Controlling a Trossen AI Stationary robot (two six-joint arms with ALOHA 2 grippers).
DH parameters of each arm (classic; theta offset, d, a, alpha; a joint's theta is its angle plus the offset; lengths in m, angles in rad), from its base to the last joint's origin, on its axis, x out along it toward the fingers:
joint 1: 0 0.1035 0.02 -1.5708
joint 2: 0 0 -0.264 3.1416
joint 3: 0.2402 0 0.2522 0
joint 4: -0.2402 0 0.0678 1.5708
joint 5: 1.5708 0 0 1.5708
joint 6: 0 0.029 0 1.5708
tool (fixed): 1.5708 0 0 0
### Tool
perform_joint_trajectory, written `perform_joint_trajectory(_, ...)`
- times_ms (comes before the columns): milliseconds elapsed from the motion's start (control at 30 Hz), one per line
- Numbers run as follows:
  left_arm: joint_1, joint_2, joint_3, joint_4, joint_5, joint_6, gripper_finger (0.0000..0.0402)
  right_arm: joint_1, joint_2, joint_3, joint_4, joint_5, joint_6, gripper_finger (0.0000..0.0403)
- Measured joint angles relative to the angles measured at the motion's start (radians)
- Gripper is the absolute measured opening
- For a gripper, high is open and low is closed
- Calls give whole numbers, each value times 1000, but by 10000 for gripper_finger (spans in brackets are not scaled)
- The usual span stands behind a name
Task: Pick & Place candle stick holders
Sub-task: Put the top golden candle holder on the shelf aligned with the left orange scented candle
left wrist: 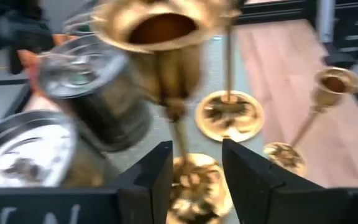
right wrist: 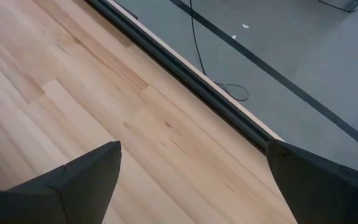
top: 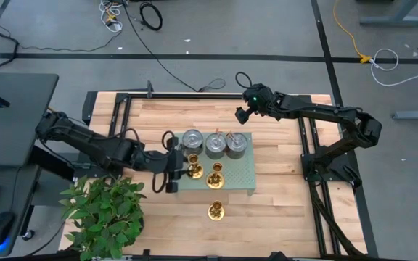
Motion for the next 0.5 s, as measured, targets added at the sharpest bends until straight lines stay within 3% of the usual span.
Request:
perform_joint_trajectory(300, -47, 0, 1, -24, 7, 7, 169, 0, 0, 0, 3, 0, 0, 400)
perform_joint_trajectory(500, -80, -8, 1, -118, -119, -21, 170, 0, -19, -1, -7, 35, 0, 400)
